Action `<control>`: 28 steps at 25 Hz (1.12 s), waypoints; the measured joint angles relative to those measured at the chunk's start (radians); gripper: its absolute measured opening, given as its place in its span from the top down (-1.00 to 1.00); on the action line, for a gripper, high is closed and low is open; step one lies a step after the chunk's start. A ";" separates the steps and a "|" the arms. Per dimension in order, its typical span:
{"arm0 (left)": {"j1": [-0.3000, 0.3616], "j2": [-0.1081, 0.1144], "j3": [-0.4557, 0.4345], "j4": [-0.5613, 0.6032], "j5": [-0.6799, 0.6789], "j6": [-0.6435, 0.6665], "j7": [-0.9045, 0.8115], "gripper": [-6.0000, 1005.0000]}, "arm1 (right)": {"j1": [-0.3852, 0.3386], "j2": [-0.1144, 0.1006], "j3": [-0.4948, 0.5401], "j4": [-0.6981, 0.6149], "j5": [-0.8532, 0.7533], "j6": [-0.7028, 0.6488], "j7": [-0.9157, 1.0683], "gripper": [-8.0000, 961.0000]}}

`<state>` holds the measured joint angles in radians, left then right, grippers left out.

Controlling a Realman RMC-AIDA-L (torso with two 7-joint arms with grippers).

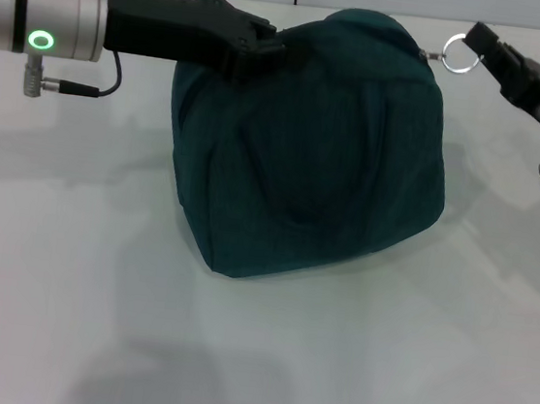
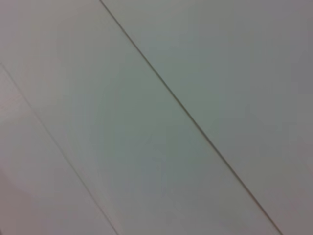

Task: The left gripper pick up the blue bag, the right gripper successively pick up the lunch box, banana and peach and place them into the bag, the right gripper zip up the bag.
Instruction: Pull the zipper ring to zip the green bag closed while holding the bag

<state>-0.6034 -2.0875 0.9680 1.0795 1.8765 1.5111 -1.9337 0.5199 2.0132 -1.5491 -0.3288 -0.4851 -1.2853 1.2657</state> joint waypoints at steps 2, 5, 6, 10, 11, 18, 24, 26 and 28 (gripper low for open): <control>0.001 0.000 0.001 -0.001 -0.002 0.000 0.000 0.87 | 0.000 0.000 -0.001 0.012 -0.002 0.004 0.000 0.71; 0.003 0.000 0.001 -0.003 -0.010 0.000 0.000 0.86 | 0.000 0.002 -0.007 0.021 -0.004 0.008 -0.001 0.71; 0.004 0.000 0.001 -0.004 -0.012 0.000 0.000 0.86 | 0.000 0.002 -0.007 0.024 -0.004 0.010 -0.002 0.71; 0.004 0.000 -0.001 -0.005 -0.013 0.000 0.001 0.85 | 0.000 0.002 -0.009 0.029 -0.005 0.023 -0.004 0.71; 0.004 0.000 -0.001 -0.005 -0.013 -0.001 0.001 0.85 | 0.000 0.002 -0.009 0.030 -0.005 0.034 -0.005 0.71; 0.004 0.000 0.000 -0.006 -0.014 -0.016 0.001 0.83 | -0.005 0.002 -0.008 0.031 -0.006 0.065 -0.008 0.71; 0.010 -0.001 0.015 -0.011 -0.043 -0.020 0.027 0.81 | -0.006 0.000 -0.008 0.030 -0.007 0.051 -0.016 0.71; 0.014 -0.002 0.024 -0.012 -0.055 -0.022 0.041 0.81 | -0.006 -0.002 -0.008 0.029 -0.008 0.021 -0.023 0.71; 0.017 -0.002 0.026 -0.012 -0.060 -0.023 0.050 0.80 | -0.006 -0.004 -0.008 0.027 -0.009 0.000 -0.026 0.71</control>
<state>-0.5867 -2.0892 0.9937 1.0672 1.8169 1.4877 -1.8835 0.5139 2.0094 -1.5570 -0.3013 -0.4937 -1.2855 1.2398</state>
